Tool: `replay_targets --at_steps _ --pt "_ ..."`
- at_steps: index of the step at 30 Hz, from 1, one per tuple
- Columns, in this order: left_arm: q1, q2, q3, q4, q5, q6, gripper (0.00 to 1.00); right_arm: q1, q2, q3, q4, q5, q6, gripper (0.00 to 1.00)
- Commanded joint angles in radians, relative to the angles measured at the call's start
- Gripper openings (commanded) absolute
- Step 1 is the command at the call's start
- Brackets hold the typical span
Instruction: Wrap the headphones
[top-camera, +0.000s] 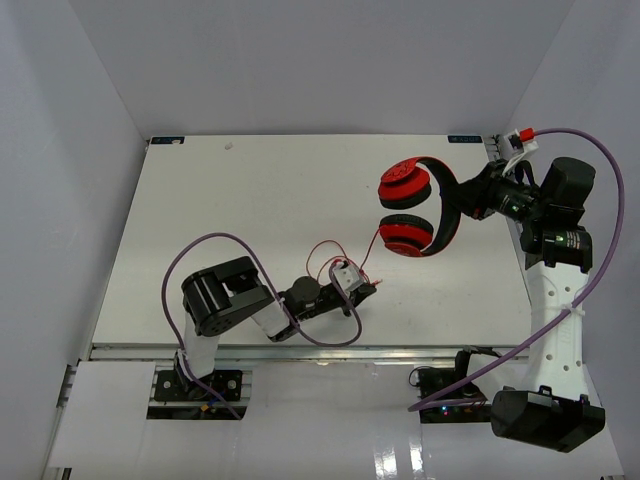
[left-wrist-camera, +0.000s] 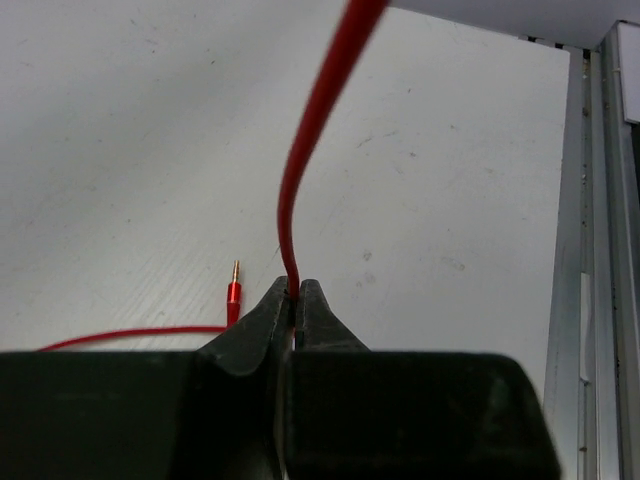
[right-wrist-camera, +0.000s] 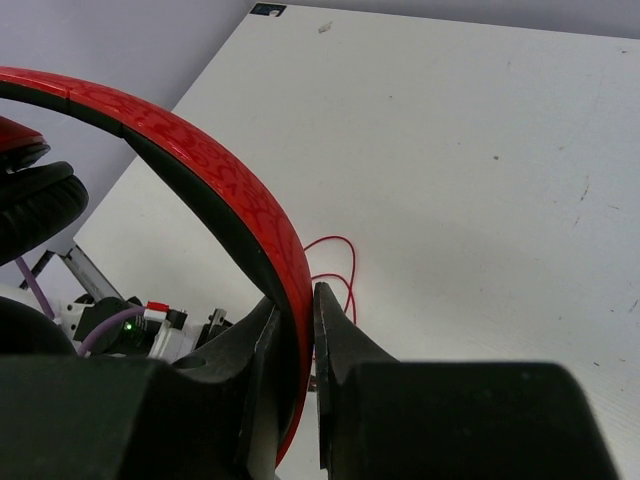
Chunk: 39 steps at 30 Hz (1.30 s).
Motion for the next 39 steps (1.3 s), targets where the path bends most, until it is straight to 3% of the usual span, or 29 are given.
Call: replay_targets --at_steps 1,6,13,16,24,32,39 --pt "0.069 -0.046 -0.059 0.329 0.063 -0.076 0.0 0.006 -0.024 0.032 -0.035 -0.058 -0.067 0.08" --pt "0.183 -0.137 -0.043 0.105 0.316 -0.084 0.0 0.075 -0.056 0.021 -0.097 -0.013 -0.239 0.08" --pt "0.331 -0.355 -0.036 -0.261 0.515 0.009 0.0 0.221 -0.114 -0.033 -0.164 0.118 -0.447 0.08" --pt "0.372 -0.42 0.012 -0.496 0.551 0.087 0.0 0.261 -0.131 -0.048 -0.189 0.169 -0.535 0.08" --pt "0.46 -0.475 0.211 -0.922 0.527 0.229 0.0 0.352 -0.178 -0.1 -0.249 0.313 -0.724 0.08" --pt "0.464 -0.382 0.569 -1.401 0.435 0.289 0.0 0.471 -0.175 -0.182 -0.206 0.55 -0.728 0.08" --pt "0.464 -0.257 0.874 -1.727 0.274 0.248 0.0 0.565 -0.149 -0.185 -0.14 0.605 -0.702 0.08"
